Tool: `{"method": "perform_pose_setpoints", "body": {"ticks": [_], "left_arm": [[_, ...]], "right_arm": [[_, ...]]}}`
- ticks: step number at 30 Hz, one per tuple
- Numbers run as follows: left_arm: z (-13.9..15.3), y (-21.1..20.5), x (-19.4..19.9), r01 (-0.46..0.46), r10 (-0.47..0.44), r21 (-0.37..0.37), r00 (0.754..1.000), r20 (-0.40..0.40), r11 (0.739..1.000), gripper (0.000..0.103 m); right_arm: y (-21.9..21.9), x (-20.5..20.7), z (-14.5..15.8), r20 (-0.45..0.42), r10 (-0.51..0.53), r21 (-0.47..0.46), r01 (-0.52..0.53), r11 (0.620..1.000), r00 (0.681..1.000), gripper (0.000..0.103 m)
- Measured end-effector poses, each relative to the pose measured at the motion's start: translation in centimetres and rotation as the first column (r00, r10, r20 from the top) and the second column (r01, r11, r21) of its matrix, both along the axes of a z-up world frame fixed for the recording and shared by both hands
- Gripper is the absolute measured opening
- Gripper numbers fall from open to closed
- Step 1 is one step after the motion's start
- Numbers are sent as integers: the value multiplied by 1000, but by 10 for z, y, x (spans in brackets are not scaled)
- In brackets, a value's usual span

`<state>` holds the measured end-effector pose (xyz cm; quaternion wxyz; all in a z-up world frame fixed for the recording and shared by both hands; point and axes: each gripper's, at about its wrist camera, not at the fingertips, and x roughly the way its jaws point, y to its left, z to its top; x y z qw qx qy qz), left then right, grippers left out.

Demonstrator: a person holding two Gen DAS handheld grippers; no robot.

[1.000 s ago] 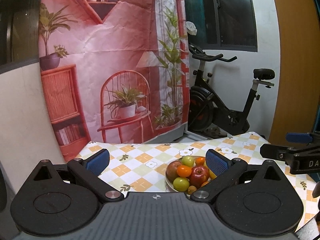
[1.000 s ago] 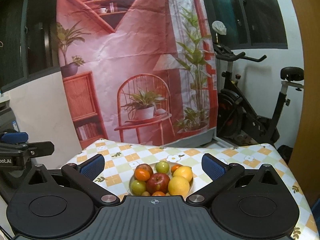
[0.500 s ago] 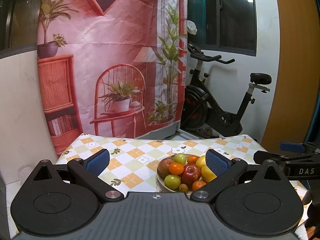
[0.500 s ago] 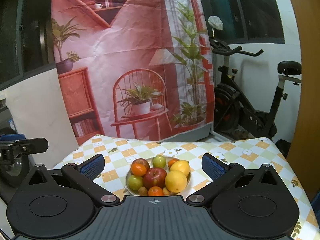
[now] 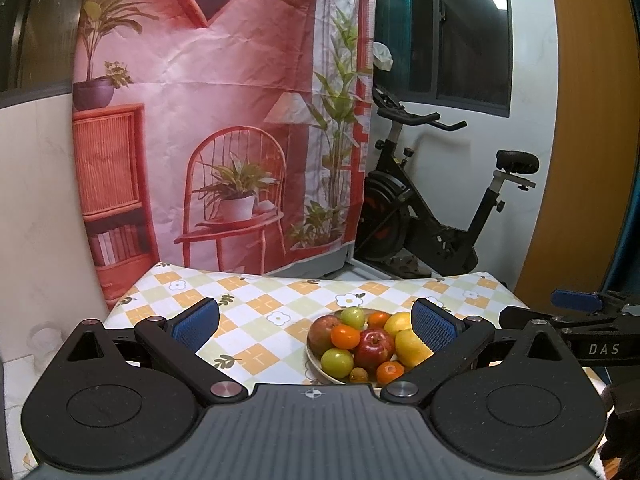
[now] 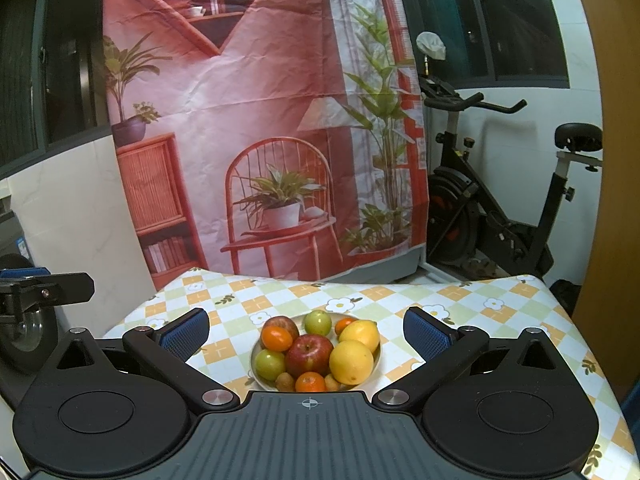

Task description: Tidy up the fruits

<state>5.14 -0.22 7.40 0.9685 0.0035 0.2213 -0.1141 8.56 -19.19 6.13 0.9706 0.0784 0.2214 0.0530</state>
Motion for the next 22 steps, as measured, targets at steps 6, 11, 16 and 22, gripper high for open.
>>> {"method": "perform_pose_setpoints", "body": {"ticks": [6, 11, 16, 22], "left_arm": [[0, 0, 0, 1, -1, -2, 1000, -1, 1000, 103], [-1, -1, 0, 3, -3, -8, 1000, -5, 1000, 103], [-1, -1, -1, 6, -6, -16, 1000, -2, 1000, 103], [-2, 0, -2, 3, -3, -21, 1000, 4, 1000, 103]], "right_arm": [[0, 0, 0, 0, -1, -1, 1, 1000, 1000, 103], [0, 0, 0, 0, 0, -1, 0, 1000, 1000, 103], [0, 0, 0, 0, 0, -1, 0, 1000, 1000, 103], [1, 0, 0, -1, 0, 0, 0, 1000, 1000, 103]]}}
